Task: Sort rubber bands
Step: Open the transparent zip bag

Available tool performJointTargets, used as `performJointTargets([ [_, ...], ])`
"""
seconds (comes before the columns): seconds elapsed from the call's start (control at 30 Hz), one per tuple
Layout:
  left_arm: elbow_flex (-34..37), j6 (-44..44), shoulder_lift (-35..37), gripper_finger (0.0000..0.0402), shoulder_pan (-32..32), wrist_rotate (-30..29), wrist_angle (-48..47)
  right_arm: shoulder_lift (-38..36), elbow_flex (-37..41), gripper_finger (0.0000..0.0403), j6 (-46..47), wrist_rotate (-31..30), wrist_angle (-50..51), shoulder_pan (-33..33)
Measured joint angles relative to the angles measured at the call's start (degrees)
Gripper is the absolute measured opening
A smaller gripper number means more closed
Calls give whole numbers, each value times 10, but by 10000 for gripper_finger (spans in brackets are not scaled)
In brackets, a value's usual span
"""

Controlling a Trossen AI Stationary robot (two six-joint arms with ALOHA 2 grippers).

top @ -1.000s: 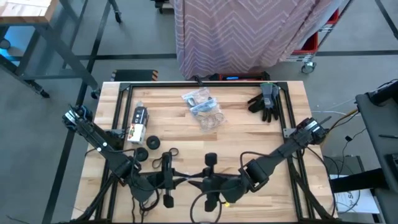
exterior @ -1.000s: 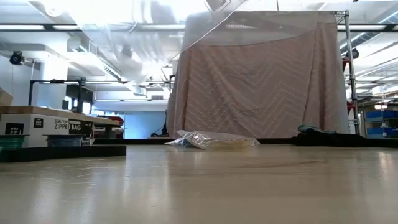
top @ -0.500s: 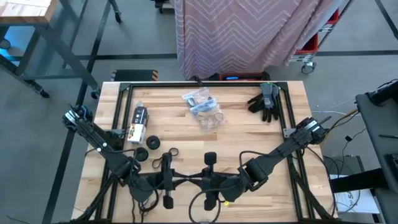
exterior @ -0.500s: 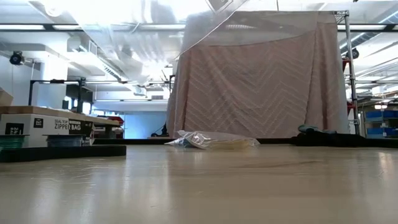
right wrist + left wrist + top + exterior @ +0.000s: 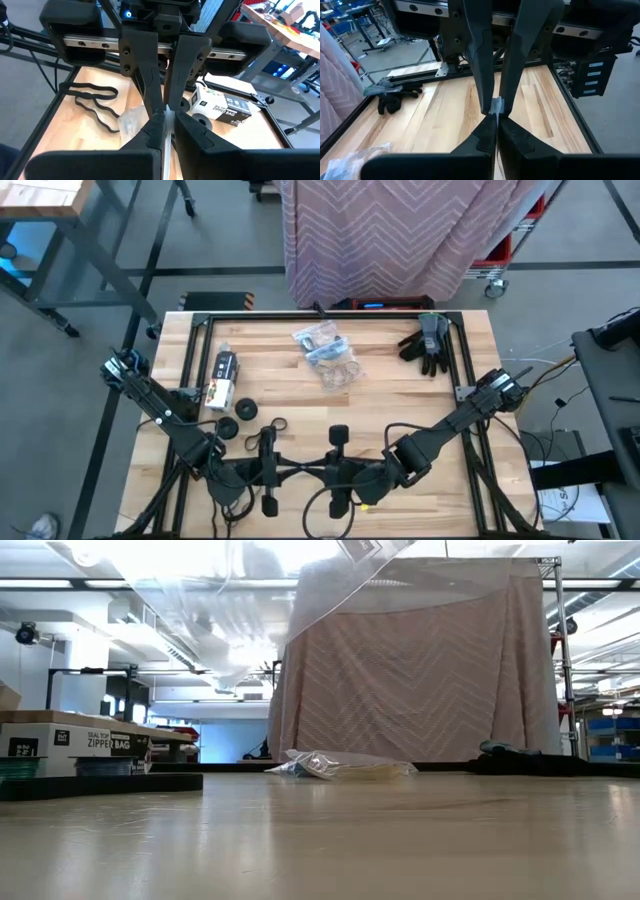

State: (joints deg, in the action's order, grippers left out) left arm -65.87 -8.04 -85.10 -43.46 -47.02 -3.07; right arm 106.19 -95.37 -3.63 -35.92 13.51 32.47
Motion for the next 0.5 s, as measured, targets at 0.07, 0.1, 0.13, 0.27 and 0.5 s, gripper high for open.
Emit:
performJointTargets([
  [0.07,0,0,0,0,0,0,0,0,0,15,1,0,0,0],
  [0.1,0,0,0,0,0,0,0,0,0,15,1,1,0,0],
  [0.13,0,0,0,0,0,0,0,0,0,15,1,1,0,0],
  [0.27,0,0,0,0,0,0,-4,0,0,28,3,4,0,0],
  [0.5,0,0,0,0,-2,0,-4,0,0,99,22,3,30,6],
])
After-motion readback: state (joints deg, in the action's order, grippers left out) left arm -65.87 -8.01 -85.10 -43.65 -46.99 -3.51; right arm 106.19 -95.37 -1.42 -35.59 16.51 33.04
